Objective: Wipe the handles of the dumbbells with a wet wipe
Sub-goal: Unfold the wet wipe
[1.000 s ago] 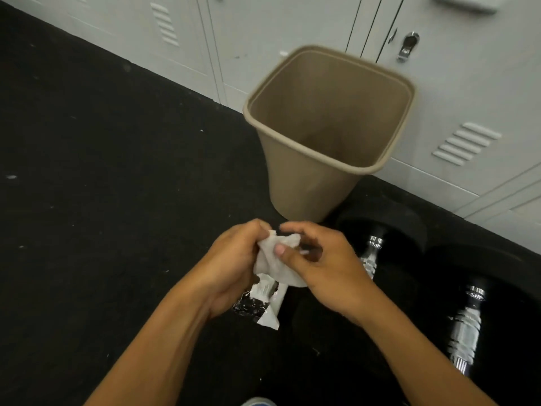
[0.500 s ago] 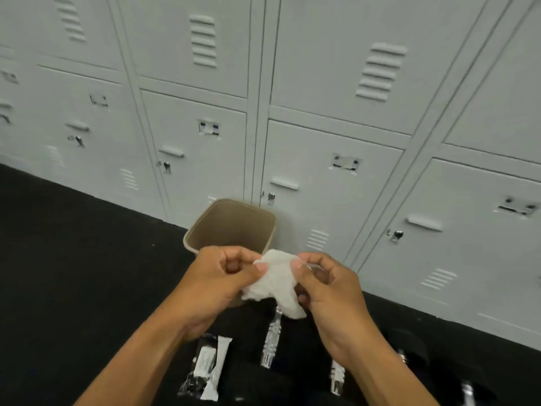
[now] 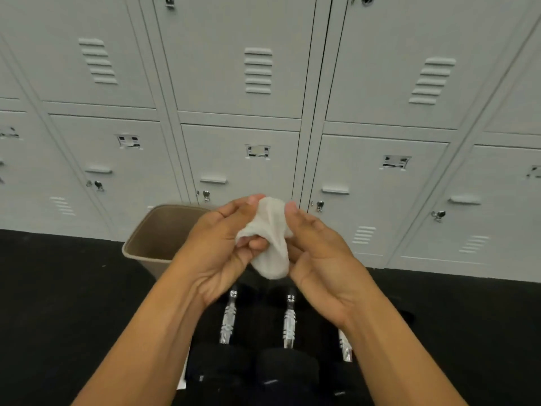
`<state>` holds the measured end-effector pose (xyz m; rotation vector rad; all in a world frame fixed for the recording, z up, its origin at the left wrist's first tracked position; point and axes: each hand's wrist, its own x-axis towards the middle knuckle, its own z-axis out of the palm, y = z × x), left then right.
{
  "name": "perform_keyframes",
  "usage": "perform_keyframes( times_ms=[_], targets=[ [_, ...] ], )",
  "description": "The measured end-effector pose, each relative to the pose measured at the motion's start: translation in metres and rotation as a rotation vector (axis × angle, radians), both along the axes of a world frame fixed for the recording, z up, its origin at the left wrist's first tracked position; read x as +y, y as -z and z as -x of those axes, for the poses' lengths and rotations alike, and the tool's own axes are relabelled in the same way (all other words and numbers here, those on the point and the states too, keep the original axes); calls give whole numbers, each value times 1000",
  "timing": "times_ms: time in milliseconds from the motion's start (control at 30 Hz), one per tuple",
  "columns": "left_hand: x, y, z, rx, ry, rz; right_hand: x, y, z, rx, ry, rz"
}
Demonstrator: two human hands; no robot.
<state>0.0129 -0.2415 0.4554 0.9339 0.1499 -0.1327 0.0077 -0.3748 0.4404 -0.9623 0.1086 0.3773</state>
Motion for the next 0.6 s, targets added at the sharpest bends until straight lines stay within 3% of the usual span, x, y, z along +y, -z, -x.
perform_keyframes(
  times_ms=[100,200,267,500,600],
  targets=[
    [4,3,-5,30,67,-198,-14,-2,-6,61,0,80],
    [14,-2,0,28,375,-498,-36,-6,-9,50,9,182],
    [18,-5,4,31,457,-582,-48,-6,-8,31,-58,297],
    [25,4,6,-46,355,-332,-58,-4,4,-11,-413,319],
    [26,2,10,-16,347,-163,-49,-7,4,-44,-325,215]
  ],
)
